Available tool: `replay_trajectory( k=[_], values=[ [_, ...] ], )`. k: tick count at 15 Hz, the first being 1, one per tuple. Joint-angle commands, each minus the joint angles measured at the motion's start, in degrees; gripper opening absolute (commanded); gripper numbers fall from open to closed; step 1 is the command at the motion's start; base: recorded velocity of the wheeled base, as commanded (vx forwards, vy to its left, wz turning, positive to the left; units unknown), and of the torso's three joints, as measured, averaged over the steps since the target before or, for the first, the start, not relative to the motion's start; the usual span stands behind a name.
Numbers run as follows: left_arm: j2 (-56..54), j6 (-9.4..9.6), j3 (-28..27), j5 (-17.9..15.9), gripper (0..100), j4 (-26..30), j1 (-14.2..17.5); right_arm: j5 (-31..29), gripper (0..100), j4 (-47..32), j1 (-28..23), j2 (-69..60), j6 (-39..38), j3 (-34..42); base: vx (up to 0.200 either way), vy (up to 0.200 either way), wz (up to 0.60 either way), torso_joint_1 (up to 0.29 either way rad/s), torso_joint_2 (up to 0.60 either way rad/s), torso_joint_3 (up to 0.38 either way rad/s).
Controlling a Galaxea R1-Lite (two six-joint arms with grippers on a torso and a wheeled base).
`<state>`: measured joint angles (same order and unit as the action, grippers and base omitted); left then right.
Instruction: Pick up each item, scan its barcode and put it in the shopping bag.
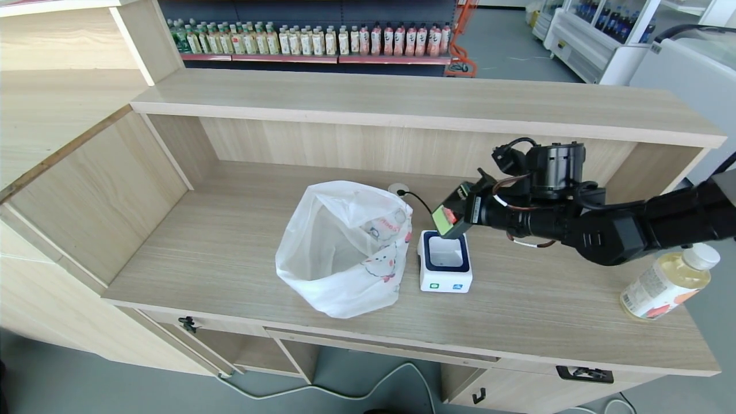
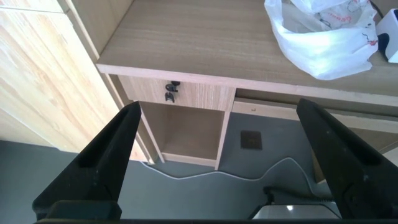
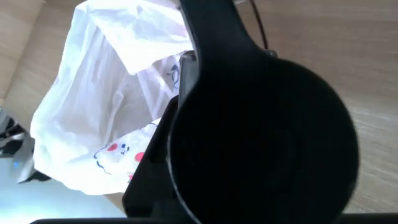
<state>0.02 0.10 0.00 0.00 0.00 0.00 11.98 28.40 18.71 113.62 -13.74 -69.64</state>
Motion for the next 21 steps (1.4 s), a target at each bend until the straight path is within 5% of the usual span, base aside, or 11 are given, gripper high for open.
replay_trajectory(
  k=[1,4,10,15,21],
  values=[
    [0.0,-0.01,0.0,0.0,100,0.0,0.0,-4.3,0,0.2,-1.7,-6.4,2.9,2.1,0.000,0.000,0.00,0.000,0.00,0.000],
    [0.1,-0.10,0.0,0.0,100,0.0,0.0,-5.7,0,2.9,-6.6,-14.6,12.1,9.6,0.000,0.000,0.00,0.000,0.00,0.000],
    [0.0,0.17,0.0,0.0,100,0.0,0.0,0.2,0,4.9,-8.6,-22.8,10.1,21.1,0.000,0.067,0.00,0.001,0.00,0.002],
    [0.0,0.34,0.0,0.0,100,0.0,0.0,3.1,0,5.3,-4.9,-17.9,10.1,18.4,0.000,0.200,0.00,0.004,0.00,0.003],
    [0.0,-0.01,0.0,0.0,100,0.0,0.0,3.0,0,5.1,2.7,-0.1,10.4,1.1,0.000,0.067,0.00,0.002,0.00,0.003]
  ],
)
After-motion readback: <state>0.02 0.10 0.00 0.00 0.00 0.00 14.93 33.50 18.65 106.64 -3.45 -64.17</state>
